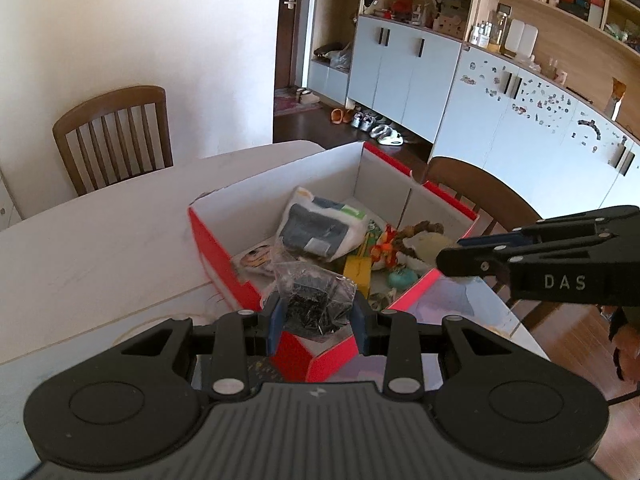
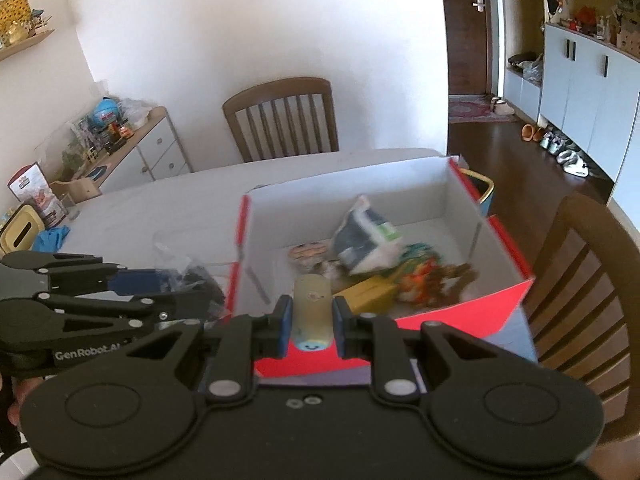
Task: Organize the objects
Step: 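Carry the black bag and cream plush with both tools into the shoebox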
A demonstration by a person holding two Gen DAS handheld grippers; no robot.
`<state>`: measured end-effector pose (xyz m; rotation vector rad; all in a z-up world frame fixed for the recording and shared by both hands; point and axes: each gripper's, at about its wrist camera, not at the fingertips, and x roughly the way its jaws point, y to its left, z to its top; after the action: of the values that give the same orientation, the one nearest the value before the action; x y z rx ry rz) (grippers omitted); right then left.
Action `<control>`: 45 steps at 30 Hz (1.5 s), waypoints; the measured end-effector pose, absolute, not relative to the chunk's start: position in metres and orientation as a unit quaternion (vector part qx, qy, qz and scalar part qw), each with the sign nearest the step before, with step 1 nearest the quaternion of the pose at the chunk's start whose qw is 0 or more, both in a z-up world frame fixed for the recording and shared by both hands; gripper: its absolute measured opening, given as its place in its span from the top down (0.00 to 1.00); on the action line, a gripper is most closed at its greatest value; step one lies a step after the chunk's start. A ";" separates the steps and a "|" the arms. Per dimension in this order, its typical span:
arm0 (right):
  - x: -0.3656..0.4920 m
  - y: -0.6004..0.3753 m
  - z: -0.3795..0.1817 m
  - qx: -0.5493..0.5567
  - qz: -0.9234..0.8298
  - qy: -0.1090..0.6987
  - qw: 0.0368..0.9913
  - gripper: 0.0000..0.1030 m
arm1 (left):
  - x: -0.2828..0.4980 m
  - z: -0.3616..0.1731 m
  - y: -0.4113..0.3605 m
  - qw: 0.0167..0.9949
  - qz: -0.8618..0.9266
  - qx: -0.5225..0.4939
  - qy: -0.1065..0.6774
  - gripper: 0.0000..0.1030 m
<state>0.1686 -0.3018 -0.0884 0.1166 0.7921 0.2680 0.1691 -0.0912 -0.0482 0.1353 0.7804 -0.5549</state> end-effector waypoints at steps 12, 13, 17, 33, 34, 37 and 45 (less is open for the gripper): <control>0.203 -0.359 -0.100 0.052 0.112 0.382 0.916 0.81 | 0.192 -0.058 -0.143 0.887 -0.249 0.084 0.379 0.67; 0.207 -0.361 -0.102 0.052 0.110 0.383 0.916 0.81 | 0.194 -0.060 -0.146 0.888 -0.246 0.086 0.380 0.67; 0.219 -0.369 -0.109 0.052 0.110 0.386 0.914 0.81 | 0.206 -0.065 -0.156 0.889 -0.233 0.093 0.383 0.67; 0.272 -0.365 -0.155 0.031 0.115 0.417 0.901 0.81 | 0.261 -0.110 -0.188 0.878 -0.185 0.124 0.424 0.67; 0.273 -0.364 -0.158 0.029 0.115 0.418 0.901 0.81 | 0.262 -0.112 -0.190 0.877 -0.185 0.126 0.426 0.67; 0.278 -0.361 -0.165 0.023 0.116 0.422 0.899 0.81 | 0.267 -0.118 -0.195 0.874 -0.187 0.128 0.430 0.67; 0.284 -0.353 -0.180 0.002 0.120 0.435 0.892 0.81 | 0.268 -0.128 -0.203 0.868 -0.193 0.127 0.440 0.67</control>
<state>0.2838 -0.3528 -0.1800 0.0035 0.9031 0.2493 0.2680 -0.2032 -0.1279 0.2649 0.9219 -0.4047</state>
